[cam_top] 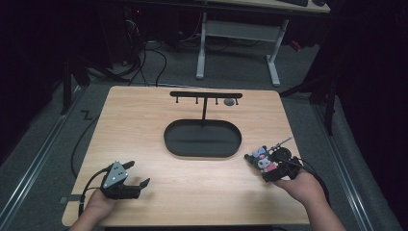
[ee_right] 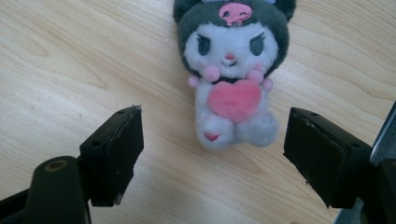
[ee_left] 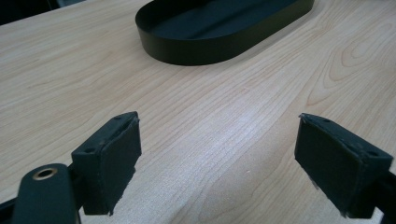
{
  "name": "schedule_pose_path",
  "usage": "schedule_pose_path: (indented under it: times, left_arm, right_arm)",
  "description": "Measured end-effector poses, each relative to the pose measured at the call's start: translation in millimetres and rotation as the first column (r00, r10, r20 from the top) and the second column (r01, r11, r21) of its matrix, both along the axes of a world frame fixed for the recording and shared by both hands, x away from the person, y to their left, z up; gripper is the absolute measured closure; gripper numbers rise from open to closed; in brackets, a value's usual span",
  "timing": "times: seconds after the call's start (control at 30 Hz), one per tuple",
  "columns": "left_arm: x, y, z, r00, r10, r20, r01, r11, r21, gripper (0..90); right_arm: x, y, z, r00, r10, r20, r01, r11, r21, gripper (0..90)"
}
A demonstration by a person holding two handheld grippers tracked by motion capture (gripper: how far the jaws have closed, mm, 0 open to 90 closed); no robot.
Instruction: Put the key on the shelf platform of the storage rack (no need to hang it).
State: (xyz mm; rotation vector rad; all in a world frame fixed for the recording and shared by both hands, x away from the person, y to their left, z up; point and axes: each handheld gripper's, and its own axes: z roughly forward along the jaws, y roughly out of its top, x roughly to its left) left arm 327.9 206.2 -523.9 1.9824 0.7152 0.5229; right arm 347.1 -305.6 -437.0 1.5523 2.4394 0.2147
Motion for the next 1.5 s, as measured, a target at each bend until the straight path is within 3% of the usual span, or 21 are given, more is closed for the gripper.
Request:
schedule_pose_path:
  times: [0.1, 0.53, 1.03, 1.33, 1.5]
  left_arm:
    - [-1.6, -0.9, -0.3, 0.9999, -0.006, 0.015, 0.006, 1.0000, 0.004, 15.5]
    - [0.4, -2.1, -0.4, 0.9999, -0.009, -0.005, 0.009, 0.9999, 0.013, 15.5]
    - [0.6, -3.9, -0.6, 0.9998, -0.017, -0.008, 0.017, 0.9994, 0.032, 15.5]
    - [0.0, -4.3, -0.7, 0.9998, -0.018, -0.005, 0.019, 0.9992, 0.034, 15.5]
    - [1.5, -5.2, -0.7, 0.9998, -0.017, -0.014, 0.017, 0.9989, 0.043, 15.5]
  right_arm:
    - [4.1, -2.8, -4.7, 1.0000, -0.003, -0.002, 0.003, 1.000, 0.000, 20.5]
    - [13.7, -14.0, -31.0, 0.9989, -0.026, -0.039, 0.026, 1.000, -0.015, 26.0]
    - [17.3, -19.8, -45.9, 0.9971, -0.038, -0.067, 0.040, 0.999, 0.028, 35.7]
    - [17.5, -16.9, -44.2, 0.9980, -0.024, -0.059, 0.026, 0.999, 0.036, 45.9]
    - [14.5, -13.7, -31.5, 0.9989, -0.027, -0.039, 0.029, 0.999, 0.040, 46.5]
